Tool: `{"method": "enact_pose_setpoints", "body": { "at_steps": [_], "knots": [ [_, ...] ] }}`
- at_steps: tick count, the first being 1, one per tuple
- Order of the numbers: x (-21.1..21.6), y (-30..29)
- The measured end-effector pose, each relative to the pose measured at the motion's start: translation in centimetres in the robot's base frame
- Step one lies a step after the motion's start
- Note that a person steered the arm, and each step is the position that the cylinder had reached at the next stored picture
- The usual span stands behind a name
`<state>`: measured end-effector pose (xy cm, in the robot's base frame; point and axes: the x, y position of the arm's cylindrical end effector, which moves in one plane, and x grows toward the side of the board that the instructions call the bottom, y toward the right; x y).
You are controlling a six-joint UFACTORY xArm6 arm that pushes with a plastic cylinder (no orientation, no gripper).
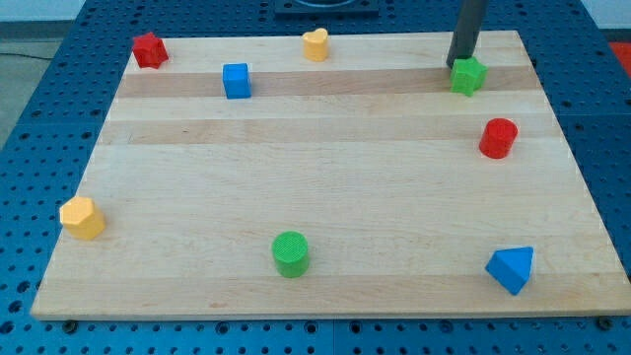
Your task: Place the green star diagonally bottom left to the blue cube
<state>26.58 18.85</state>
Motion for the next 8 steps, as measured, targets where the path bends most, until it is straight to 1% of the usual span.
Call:
{"method": "enact_pose_setpoints", "body": {
  "at_steps": [2, 3, 4, 5, 6, 7, 8],
  "knots": [
    [-0.2, 5.8],
    [2.9, 4.3],
    [6.8, -4.1],
    [5.3, -4.8],
    [2.0, -4.1],
    [4.7, -13.8],
    [7.8, -19.2]
  ]
}}
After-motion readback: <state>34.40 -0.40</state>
